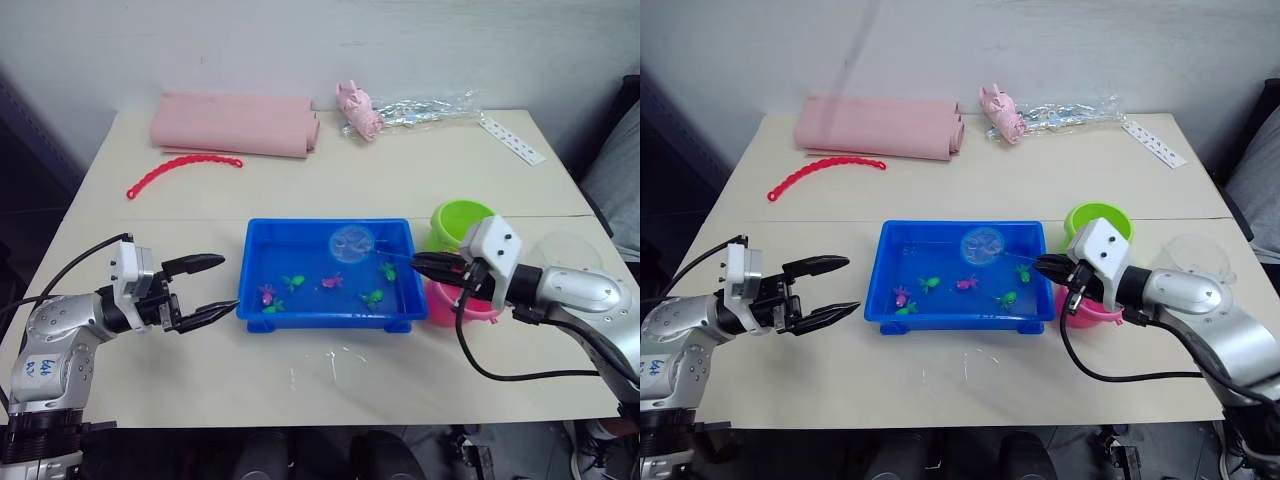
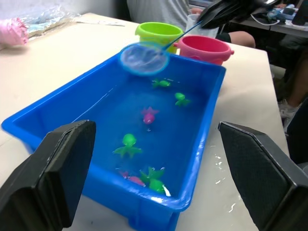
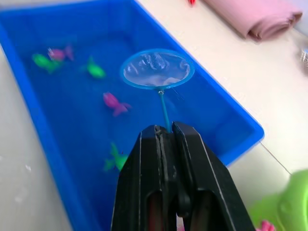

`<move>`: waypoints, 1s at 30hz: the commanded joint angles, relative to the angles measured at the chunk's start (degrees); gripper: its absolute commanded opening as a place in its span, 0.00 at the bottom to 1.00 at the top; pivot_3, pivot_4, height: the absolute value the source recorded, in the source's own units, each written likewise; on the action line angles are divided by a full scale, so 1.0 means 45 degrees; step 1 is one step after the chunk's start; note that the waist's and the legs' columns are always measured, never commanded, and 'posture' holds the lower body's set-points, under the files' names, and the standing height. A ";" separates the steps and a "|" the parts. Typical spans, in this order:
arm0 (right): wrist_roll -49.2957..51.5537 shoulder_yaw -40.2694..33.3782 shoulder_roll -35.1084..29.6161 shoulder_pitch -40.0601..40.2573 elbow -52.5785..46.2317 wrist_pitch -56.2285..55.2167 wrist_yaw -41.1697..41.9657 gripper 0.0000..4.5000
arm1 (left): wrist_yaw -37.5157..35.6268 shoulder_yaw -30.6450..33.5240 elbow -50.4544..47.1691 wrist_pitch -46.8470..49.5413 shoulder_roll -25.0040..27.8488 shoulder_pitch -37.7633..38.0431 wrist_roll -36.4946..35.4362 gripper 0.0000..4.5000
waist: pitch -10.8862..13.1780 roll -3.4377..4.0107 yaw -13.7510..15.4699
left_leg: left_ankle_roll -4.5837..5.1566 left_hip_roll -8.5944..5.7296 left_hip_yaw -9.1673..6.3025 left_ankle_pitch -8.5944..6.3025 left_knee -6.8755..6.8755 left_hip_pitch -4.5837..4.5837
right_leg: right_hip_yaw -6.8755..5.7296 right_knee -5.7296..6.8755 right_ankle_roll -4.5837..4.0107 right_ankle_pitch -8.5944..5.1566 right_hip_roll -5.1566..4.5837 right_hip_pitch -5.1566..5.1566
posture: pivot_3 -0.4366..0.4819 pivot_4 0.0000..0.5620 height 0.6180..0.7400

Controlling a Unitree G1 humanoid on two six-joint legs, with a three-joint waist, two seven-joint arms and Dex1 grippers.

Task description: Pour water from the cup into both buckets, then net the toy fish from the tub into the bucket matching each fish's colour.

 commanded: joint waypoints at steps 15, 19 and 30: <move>-0.4104 0.1755 0.1301 -0.1933 0.2330 -0.3434 0.2976 0.00 | 0.0290 -0.0337 -0.0971 0.0076 0.0280 0.0322 -0.0061 0.99 | 0.0003 0.0005 -0.0036 | -0.0010 0.0010 0.0007 0.0006 0.0009 0.0018 | 0.0005 0.0019 0.0000 0.0000 0.0011 0.0000 | 0.48 0.27 1.00; -0.2943 0.1330 0.1776 -0.1610 0.1725 -0.2151 0.3517 0.00 | 0.0376 -0.0383 -0.0988 0.0088 0.0276 0.0319 -0.0063 0.99 | 0.0003 0.0005 -0.0033 | -0.0011 0.0011 0.0004 0.0006 0.0003 0.0019 | 0.0004 0.0023 -0.0001 0.0000 0.0011 -0.0001 | 0.48 0.27 1.00; -0.1209 0.0039 0.1982 -0.0949 0.1319 -0.0268 0.4165 0.00 | 0.0352 -0.0568 -0.0569 0.0005 0.0284 -0.0146 -0.0001 0.99 | 0.0003 0.0005 -0.0009 | -0.0009 0.0009 0.0003 0.0004 0.0006 0.0017 | 0.0002 0.0018 0.0000 0.0000 0.0008 0.0002 | 0.48 0.27 1.00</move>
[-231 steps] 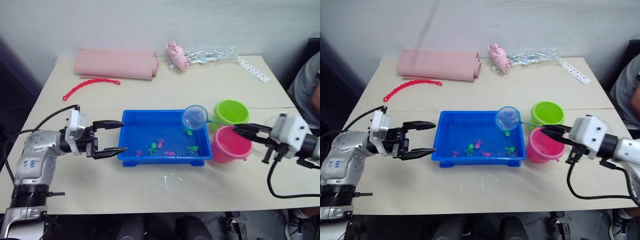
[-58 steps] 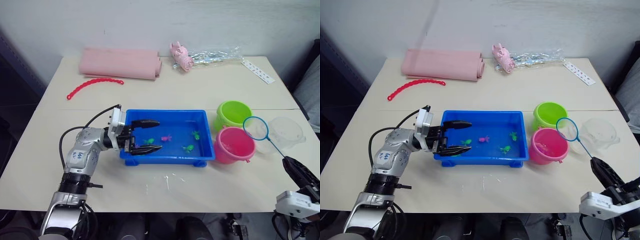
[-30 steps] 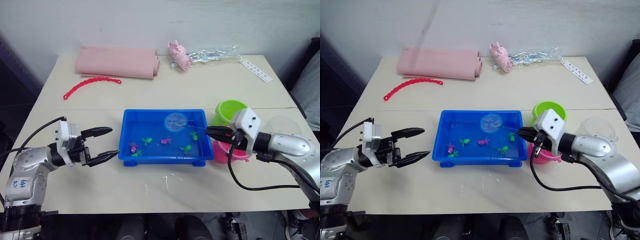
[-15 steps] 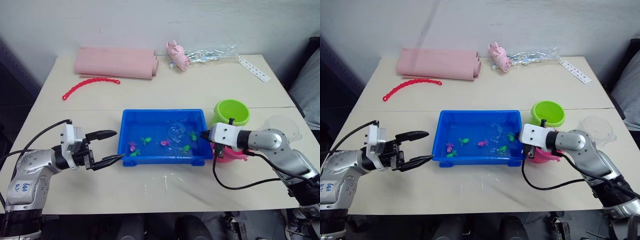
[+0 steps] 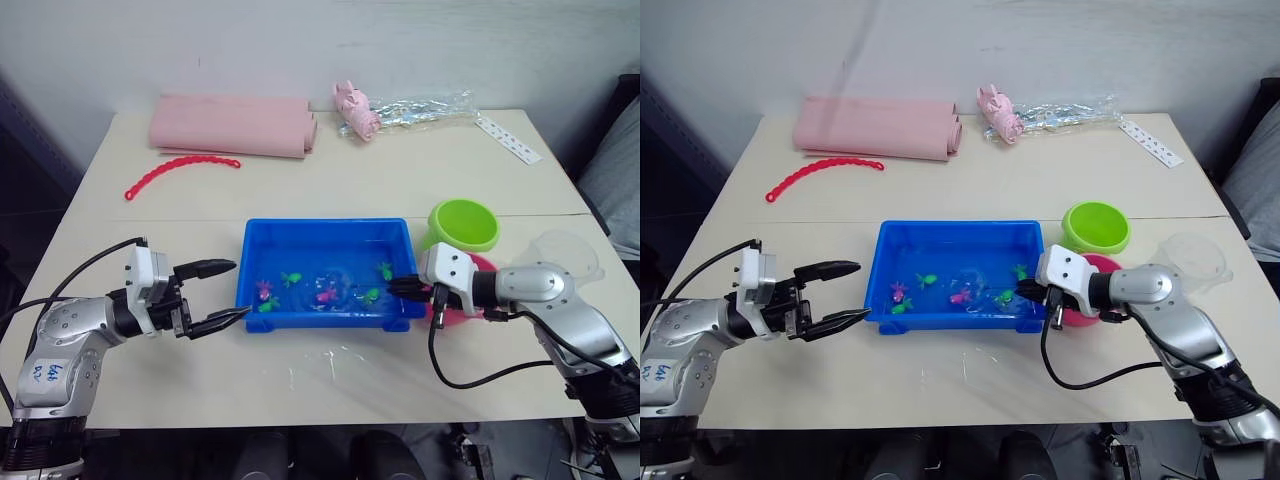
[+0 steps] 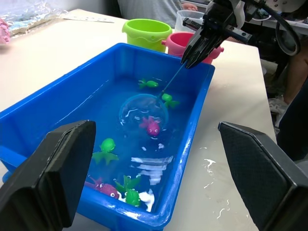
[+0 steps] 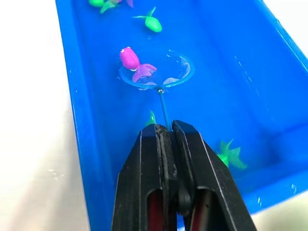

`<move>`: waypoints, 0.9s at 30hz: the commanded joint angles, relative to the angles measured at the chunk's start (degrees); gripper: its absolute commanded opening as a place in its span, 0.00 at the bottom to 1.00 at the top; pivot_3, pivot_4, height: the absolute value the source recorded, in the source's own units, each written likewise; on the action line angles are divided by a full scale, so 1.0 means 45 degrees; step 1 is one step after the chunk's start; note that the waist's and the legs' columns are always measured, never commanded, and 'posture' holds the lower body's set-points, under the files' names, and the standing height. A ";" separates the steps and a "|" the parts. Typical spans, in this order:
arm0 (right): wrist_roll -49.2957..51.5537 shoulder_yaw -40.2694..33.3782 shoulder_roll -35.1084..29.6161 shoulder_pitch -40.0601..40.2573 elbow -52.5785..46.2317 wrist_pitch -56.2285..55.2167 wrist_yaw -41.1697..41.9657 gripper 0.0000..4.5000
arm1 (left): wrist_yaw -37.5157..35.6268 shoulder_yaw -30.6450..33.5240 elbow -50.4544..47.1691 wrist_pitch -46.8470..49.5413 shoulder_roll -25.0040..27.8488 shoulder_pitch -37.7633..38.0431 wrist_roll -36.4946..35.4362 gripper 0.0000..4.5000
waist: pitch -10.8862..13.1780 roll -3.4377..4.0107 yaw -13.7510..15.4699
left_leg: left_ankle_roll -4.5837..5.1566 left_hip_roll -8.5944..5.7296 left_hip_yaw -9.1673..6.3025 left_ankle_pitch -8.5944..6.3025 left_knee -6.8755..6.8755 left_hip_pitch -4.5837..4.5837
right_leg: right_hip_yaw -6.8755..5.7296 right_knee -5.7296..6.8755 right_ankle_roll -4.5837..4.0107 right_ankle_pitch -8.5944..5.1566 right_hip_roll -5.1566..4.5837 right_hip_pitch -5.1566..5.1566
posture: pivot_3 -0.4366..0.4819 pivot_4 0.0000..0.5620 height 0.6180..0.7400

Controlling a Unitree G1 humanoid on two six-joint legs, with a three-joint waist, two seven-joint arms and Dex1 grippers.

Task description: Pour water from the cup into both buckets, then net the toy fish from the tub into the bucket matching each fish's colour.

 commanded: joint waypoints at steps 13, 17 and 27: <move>0.2627 -0.4502 -0.0585 0.3211 -0.1915 0.0276 0.0735 0.00 | -0.0391 -0.0639 0.0721 -0.0354 -0.0080 -0.1181 0.0096 0.99 | 0.0000 0.0000 0.0028 | 0.0002 -0.0003 0.0003 -0.0002 -0.0004 -0.0002 | -0.0006 -0.0009 0.0000 0.0000 0.0001 0.0006 | 0.48 0.27 1.00; 0.3525 -0.5958 -0.0337 0.4442 -0.2556 0.0078 0.0862 0.00 | -0.0689 -0.1036 0.1163 -0.0541 -0.0274 -0.1619 0.0193 0.99 | 0.0000 -0.0001 0.0030 | 0.0001 -0.0002 0.0002 -0.0001 -0.0007 0.0002 | -0.0008 -0.0007 0.0000 0.0000 0.0006 0.0007 | 0.48 0.27 1.00; 0.4513 -1.0117 0.0321 0.8289 -0.4553 -0.0083 0.0412 0.00 | -0.1820 -0.2263 0.3134 -0.1029 -0.0918 -0.3587 0.0577 0.99 | 0.0000 0.0000 0.0211 | 0.0001 -0.0005 0.0006 -0.0001 -0.0004 0.0002 | -0.0007 -0.0011 0.0001 0.0000 0.0008 0.0012 | 0.48 0.27 1.00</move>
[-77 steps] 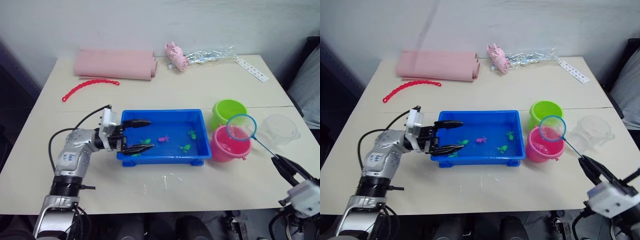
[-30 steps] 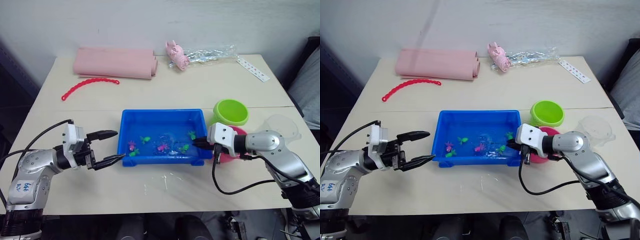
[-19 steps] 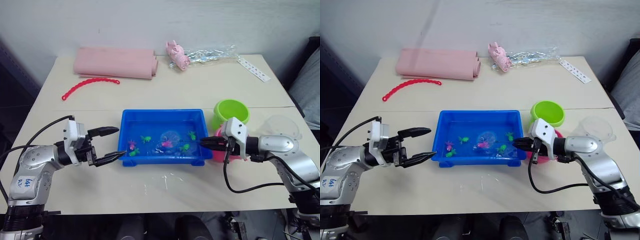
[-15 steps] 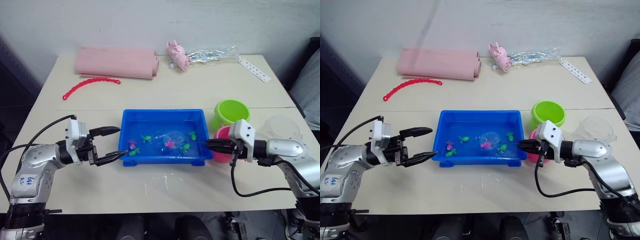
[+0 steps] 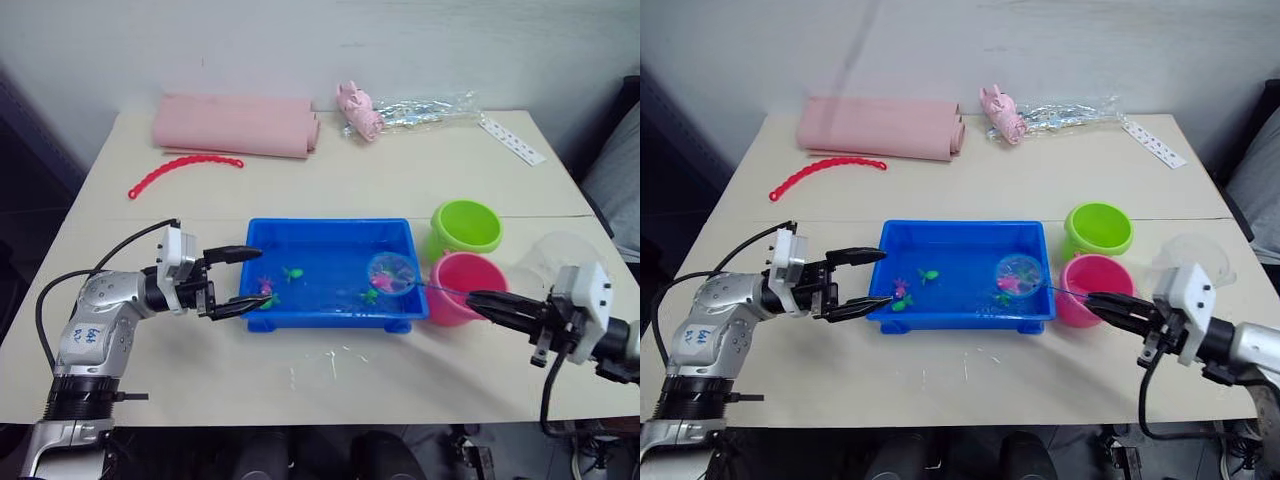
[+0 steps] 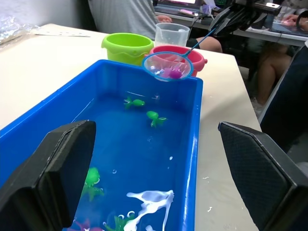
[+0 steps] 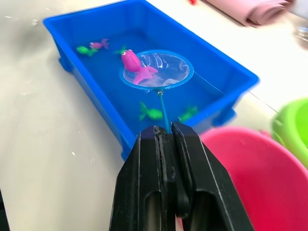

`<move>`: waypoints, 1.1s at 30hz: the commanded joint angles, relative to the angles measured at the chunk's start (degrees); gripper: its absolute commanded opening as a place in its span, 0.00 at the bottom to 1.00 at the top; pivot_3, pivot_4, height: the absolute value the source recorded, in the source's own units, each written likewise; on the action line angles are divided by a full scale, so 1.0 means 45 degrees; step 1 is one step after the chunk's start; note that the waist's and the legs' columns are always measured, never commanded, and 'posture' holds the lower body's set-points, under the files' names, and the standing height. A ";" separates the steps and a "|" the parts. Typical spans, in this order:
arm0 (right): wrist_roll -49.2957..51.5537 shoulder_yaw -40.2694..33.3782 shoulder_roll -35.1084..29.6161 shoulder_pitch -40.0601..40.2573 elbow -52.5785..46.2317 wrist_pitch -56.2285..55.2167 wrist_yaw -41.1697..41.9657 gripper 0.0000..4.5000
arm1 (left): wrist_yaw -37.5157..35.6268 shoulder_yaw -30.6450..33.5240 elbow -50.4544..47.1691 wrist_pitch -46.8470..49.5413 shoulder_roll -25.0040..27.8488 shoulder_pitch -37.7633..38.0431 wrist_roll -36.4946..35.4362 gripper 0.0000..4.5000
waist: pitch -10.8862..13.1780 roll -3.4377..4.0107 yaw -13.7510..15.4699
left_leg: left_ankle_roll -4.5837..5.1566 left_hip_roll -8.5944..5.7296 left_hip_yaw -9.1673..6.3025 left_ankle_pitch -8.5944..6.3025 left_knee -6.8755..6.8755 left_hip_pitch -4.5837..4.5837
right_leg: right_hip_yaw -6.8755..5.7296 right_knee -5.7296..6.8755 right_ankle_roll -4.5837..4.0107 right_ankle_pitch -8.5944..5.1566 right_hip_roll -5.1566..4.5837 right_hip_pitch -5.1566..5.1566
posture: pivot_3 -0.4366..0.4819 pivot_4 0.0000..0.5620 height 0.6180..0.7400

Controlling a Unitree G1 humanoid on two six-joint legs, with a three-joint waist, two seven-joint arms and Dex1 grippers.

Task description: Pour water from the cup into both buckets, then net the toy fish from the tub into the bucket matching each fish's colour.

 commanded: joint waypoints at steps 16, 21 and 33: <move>-0.2793 -0.5719 0.1729 0.4431 -0.0131 -0.5097 -0.0139 0.00 | -0.1160 -0.1378 0.1365 -0.0167 -0.1827 -0.2493 0.0082 0.99 | 0.0001 0.0006 0.0128 | -0.0004 -0.0005 0.0010 0.0003 -0.0001 0.0012 | 0.0015 0.0003 0.0001 0.0000 0.0008 0.0005 | 0.48 0.27 1.00; -0.4817 -0.5139 0.1875 0.3929 0.0572 -0.8134 -0.1112 0.00 | -0.0814 -0.1386 0.0733 0.0268 -0.2160 -0.2323 0.0016 0.99 | 0.0001 0.0006 0.0102 | -0.0015 -0.0002 0.0023 0.0009 -0.0021 0.0030 | 0.0031 0.0003 0.0002 0.0000 0.0014 0.0004 | 0.48 0.27 1.00; -1.0740 -0.4168 0.1479 0.3472 0.2658 -1.4480 -0.4009 0.00 | -0.0351 -0.1248 -0.0131 0.0859 -0.2418 -0.1736 -0.0245 0.99 | 0.0000 0.0008 0.0125 | -0.0023 -0.0003 0.0020 0.0015 -0.0014 0.0033 | 0.0034 0.0003 0.0002 -0.0001 0.0013 0.0008 | 0.48 0.27 1.00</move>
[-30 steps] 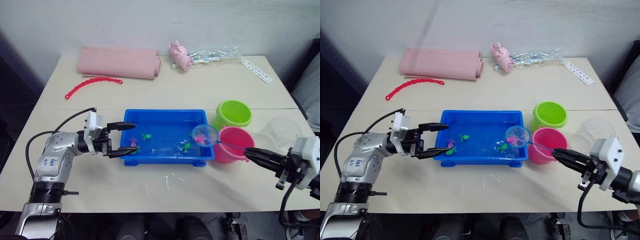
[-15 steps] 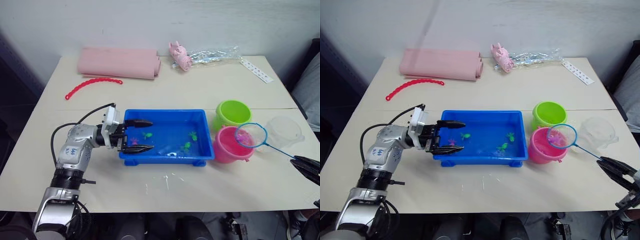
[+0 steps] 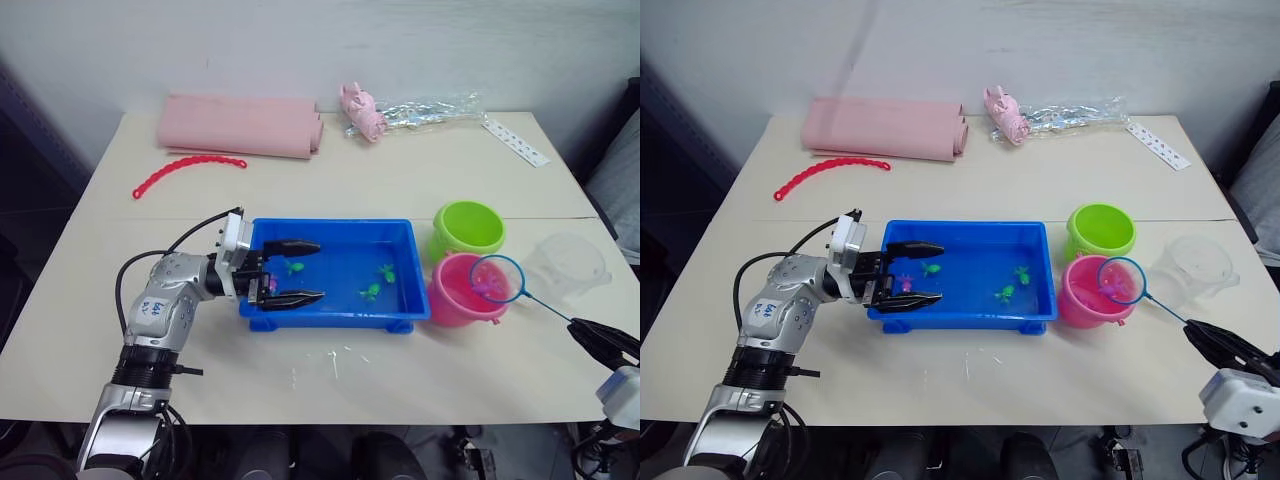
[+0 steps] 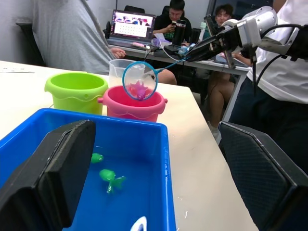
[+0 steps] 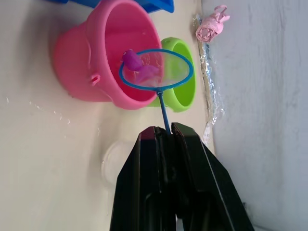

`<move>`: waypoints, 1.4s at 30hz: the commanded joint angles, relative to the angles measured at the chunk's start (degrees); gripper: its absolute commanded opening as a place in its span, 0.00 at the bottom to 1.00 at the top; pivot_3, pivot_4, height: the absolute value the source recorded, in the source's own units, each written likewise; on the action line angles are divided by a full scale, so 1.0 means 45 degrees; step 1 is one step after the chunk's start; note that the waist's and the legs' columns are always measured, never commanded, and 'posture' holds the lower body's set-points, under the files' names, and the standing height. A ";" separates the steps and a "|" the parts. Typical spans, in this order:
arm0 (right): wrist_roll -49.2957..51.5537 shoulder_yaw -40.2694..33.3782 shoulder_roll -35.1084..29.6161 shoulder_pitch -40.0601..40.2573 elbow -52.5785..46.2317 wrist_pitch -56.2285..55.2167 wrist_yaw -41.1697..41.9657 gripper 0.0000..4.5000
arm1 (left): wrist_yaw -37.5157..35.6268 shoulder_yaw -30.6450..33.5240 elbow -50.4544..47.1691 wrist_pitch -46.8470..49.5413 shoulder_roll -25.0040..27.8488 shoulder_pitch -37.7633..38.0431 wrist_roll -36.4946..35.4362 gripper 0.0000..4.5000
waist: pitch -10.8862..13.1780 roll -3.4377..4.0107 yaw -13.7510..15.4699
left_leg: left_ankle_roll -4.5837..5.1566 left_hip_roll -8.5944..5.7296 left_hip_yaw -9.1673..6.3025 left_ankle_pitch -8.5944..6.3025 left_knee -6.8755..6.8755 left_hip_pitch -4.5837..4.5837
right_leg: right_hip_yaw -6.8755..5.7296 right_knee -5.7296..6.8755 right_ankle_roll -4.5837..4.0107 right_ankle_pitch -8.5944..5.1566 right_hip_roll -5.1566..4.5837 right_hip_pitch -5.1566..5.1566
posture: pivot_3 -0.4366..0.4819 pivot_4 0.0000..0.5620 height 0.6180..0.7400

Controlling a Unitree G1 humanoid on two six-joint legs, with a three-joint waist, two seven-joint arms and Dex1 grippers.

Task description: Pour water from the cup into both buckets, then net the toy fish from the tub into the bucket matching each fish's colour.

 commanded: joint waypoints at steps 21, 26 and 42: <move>0.9188 0.2104 -0.0939 -0.0040 -0.3569 0.7097 -0.1795 0.00 | 0.0356 0.1757 -0.0033 -0.0274 0.0855 0.0823 -0.0507 0.99 | -0.0001 0.0003 -0.0214 | 0.0000 0.0010 -0.0007 0.0004 -0.0012 0.0006 | 0.0002 0.0011 -0.0001 0.0000 0.0004 0.0005 | 0.48 0.27 1.00; 1.1408 0.4902 -0.3545 -0.3036 -0.4047 1.1662 -0.1326 0.00 | 0.0999 0.3367 -0.0401 -0.0085 0.1952 0.2008 -0.0720 0.99 | 0.0002 0.0002 -0.0393 | 0.0012 0.0018 -0.0009 0.0004 0.0006 0.0015 | 0.0006 0.0022 -0.0003 0.0001 0.0000 0.0011 | 0.48 0.27 1.00; 0.6479 1.4272 -0.1999 -1.2028 -0.1373 1.4832 -0.0124 0.00 | 0.1130 0.5891 -0.2674 -0.0147 0.3961 0.6039 -0.1121 0.99 | 0.0017 -0.0038 -0.0299 | 0.0031 0.0000 -0.0036 -0.0022 0.0007 -0.0042 | -0.0030 -0.0048 0.0000 0.0003 -0.0035 -0.0011 | 0.48 0.27 1.00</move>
